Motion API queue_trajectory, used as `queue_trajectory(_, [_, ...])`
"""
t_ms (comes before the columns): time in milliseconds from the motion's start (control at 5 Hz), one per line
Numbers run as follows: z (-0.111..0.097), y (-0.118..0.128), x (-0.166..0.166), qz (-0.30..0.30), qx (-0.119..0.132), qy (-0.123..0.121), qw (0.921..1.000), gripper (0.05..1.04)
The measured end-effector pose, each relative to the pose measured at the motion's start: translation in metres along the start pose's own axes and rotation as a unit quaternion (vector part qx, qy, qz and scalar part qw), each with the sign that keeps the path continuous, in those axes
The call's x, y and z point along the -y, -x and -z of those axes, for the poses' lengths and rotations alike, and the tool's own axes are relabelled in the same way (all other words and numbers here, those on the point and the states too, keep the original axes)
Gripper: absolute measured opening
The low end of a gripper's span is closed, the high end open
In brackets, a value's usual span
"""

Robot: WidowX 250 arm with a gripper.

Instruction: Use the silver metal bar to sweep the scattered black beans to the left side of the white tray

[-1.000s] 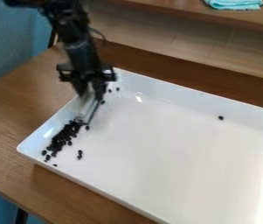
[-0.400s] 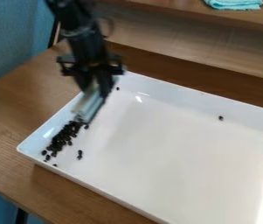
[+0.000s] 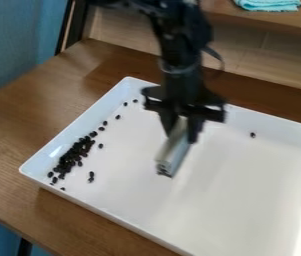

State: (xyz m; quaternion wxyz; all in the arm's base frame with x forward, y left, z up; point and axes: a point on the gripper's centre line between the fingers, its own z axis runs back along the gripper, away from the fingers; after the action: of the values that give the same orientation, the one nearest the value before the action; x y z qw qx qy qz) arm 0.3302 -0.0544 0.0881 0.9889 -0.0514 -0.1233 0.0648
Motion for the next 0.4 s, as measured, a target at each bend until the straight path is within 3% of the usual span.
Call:
queue_trajectory(200, [0.016, -0.004, 0.015, 0.006, -0.008, -0.019, 0.9998, 0.385])
queue_trajectory(400, [0.045, 0.003, 0.031, 0.028, -0.022, -0.039, 0.9986, 0.385])
